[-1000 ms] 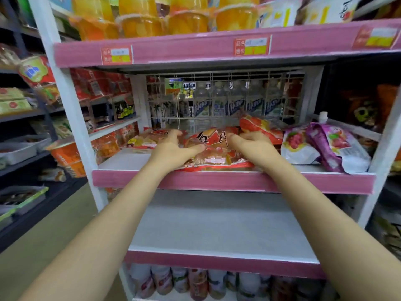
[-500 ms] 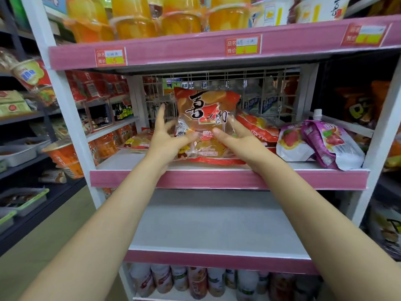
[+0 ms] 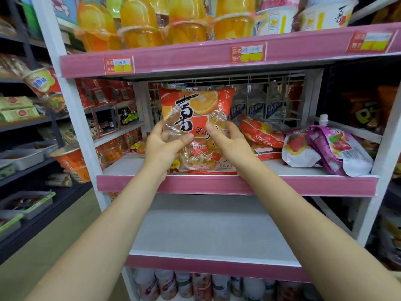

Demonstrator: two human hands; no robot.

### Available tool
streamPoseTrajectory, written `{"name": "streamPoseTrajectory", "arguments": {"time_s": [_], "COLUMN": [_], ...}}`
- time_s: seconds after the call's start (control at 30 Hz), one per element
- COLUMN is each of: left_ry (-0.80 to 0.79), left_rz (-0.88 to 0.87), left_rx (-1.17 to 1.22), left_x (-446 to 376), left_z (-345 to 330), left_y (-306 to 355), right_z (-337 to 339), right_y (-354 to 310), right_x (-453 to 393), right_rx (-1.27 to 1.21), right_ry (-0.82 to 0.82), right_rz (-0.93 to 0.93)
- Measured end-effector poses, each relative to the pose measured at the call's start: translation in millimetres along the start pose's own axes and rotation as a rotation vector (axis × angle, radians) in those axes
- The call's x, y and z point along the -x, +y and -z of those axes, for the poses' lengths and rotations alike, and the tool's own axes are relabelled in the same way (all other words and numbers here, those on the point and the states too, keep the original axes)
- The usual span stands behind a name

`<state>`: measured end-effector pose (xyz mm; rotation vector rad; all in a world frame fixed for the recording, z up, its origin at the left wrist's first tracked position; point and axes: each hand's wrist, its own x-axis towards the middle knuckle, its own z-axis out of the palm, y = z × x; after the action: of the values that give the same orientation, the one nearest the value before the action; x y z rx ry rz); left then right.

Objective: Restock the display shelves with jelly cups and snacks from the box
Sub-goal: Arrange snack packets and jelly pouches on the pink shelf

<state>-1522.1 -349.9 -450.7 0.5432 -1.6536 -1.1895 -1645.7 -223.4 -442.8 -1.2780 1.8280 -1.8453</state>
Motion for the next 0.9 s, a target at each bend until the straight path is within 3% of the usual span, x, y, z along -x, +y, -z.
{"name": "streamPoseTrajectory", "arguments": {"time_s": [0.27, 0.37, 0.47, 0.57, 0.7, 0.83, 0.9], "left_ry": [0.152, 0.157, -0.071, -0.248, -0.248, -0.206, -0.213], "left_rz": [-0.027, -0.152, -0.132, -0.060, -0.075, -0.158, -0.176], "left_rx": [-0.172, -0.608, -1.051, -1.022, -1.023, -0.981, -1.029], "left_x": [-15.7, -23.1, -27.4, -24.0, -20.7, -21.2, -24.5], "left_z": [67.7, 91.3, 104.6, 109.3, 112.6, 120.9, 126.5], "left_y": [2.7, 2.2, -19.8, -36.4, -40.0, -40.8, -41.1], "right_z": [-74.9, -103.2, -117.7, -112.7, -108.4, -111.8, -115.6], "right_y": [-15.8, -13.6, 5.5, 4.7, 3.8, 6.6, 10.4], "right_x": [-30.0, -43.4, -53.7, -47.6, -45.0, -42.6, -47.2], "right_rx": [0.020, 0.040, 0.238, 0.308, 0.315, 0.068, 0.144], "right_ry": [-0.055, -0.111, -0.282, -0.303, -0.287, -0.416, -0.396], "right_rz": [0.004, -0.054, -0.114, -0.094, -0.061, -0.121, -0.131]}}
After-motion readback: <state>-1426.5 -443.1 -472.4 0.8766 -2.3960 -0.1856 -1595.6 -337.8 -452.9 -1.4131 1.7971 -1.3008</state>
